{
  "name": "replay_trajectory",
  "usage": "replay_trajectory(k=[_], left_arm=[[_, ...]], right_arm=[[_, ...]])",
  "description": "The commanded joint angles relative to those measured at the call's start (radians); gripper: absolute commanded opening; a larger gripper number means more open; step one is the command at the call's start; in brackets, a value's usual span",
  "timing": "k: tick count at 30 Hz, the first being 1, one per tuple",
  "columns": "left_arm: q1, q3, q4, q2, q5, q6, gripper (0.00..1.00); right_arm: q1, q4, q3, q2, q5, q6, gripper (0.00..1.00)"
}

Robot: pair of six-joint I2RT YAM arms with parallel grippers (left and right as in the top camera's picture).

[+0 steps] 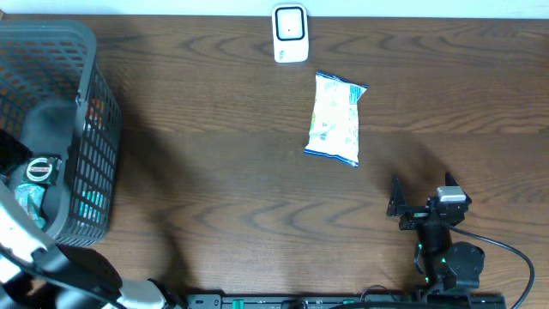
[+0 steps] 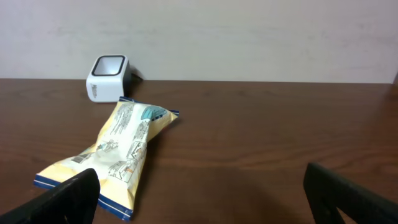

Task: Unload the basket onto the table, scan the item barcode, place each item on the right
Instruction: 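Return the left gripper to the basket, then grasp the green wipes pack in the basket with the left gripper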

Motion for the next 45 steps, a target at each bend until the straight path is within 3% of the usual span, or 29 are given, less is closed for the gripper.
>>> replay_trajectory(k=[1,7,25,31,40,45], left_arm=[[0.002,-0.047,-0.006,0.036,0.035,0.020,0.98],[0.002,-0.136,0.055,0.043,0.037,0.034,0.97],[0.009,-0.336,0.364,0.045,0.097,0.322,0.98],[0.060,-0.410,0.494,0.064,0.103,0.336,0.98],[0.131,-0.448,0.597,0.147,0.301,0.468,0.98],[0.130,-0.449,0.636,0.220,0.230,0.502,0.99]], right_arm=[[0.006,-0.005,-0.002,-0.003,0.008,-0.014,0.99],[0.006,-0.005,-0.002,-0.003,0.008,-0.014,0.99],[0.006,-0.005,-0.002,-0.003,0.008,-0.014,0.99],[0.006,-0.005,-0.002,-0.003,0.008,-0.014,0.99],[0.006,-0.005,-0.002,-0.003,0.008,-0.014,0.99],[0.006,-0.005,-0.002,-0.003,0.008,-0.014,0.99]])
